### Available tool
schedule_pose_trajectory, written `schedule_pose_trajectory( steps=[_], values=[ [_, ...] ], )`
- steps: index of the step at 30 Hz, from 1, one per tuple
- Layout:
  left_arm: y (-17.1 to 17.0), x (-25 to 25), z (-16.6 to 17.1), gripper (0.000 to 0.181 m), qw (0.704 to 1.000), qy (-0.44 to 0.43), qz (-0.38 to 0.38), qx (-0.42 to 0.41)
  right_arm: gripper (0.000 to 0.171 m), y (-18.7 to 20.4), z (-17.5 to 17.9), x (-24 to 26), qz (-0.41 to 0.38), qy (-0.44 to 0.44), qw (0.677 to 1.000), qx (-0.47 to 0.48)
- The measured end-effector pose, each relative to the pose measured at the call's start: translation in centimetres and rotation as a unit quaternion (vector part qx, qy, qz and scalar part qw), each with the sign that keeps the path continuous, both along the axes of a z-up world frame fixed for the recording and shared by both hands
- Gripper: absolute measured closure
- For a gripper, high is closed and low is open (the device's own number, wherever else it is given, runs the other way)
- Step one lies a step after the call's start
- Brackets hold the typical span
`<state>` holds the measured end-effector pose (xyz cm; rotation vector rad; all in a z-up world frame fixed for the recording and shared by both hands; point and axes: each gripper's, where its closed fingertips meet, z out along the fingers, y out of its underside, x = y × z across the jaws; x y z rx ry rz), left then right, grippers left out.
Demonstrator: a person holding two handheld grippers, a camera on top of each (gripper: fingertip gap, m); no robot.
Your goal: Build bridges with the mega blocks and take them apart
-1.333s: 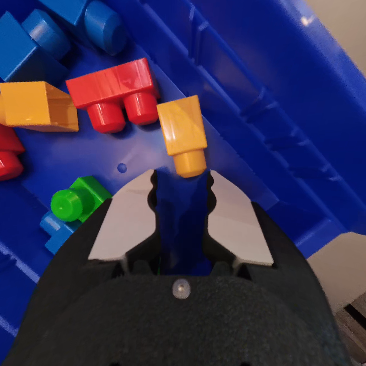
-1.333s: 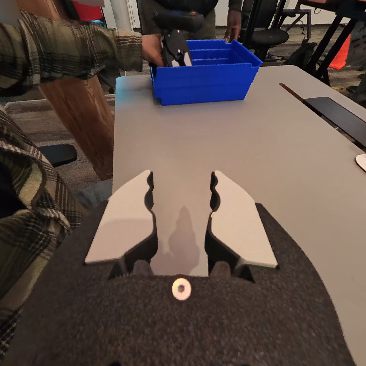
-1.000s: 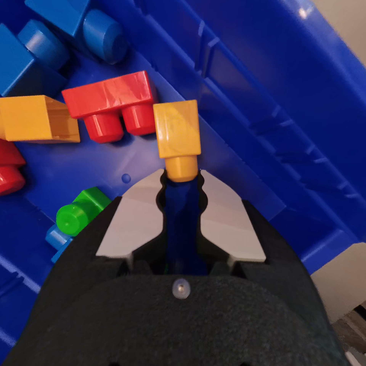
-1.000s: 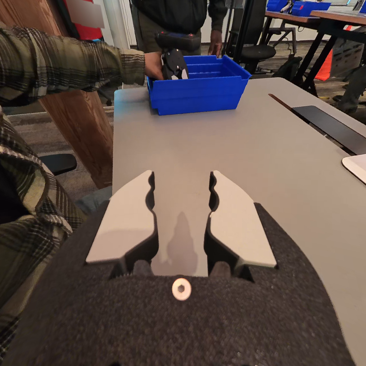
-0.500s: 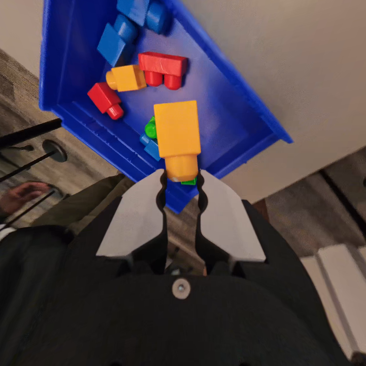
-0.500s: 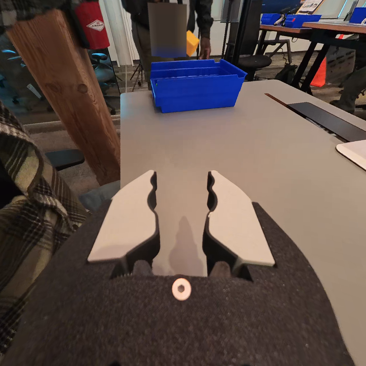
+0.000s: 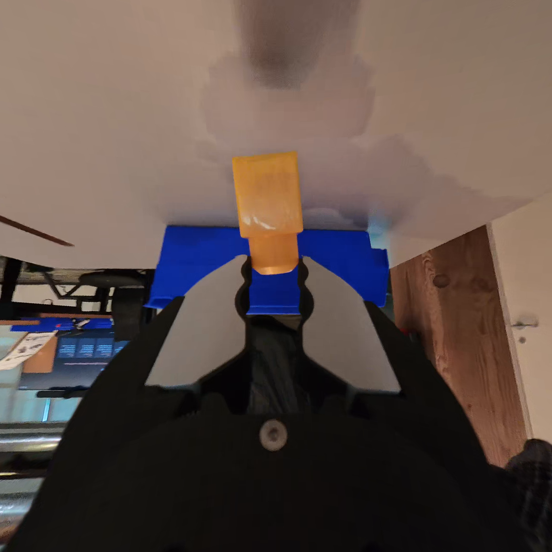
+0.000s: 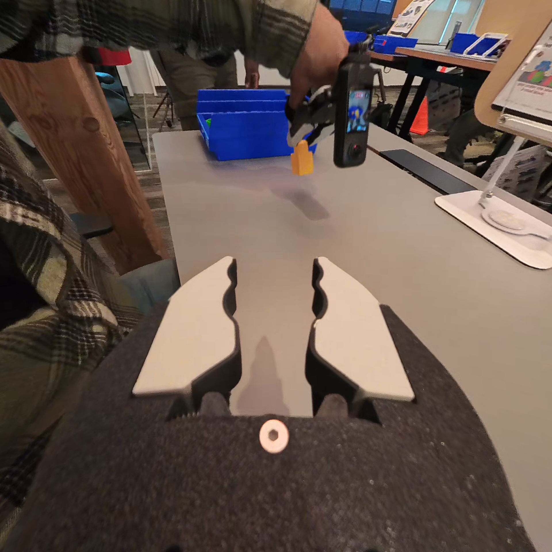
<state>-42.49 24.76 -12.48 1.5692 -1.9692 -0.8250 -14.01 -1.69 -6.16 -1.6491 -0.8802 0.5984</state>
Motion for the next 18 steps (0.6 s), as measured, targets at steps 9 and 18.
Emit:
schedule_pose_trajectory(
  steps=[9, 18],
  values=[
    [0.6, 3.0, -1.8, 0.152, 0.999, 0.043, -0.03, 0.0, 0.124, -1.0, -0.2, 1.7, -0.028, 0.004, 1.0, 0.001],
    [0.2, 3.7, -3.1, 0.152, 0.998, 0.064, -0.025, -0.007, 0.124, -1.0, -0.2, 1.8, -0.033, -0.004, 0.999, -0.004]
  ],
)
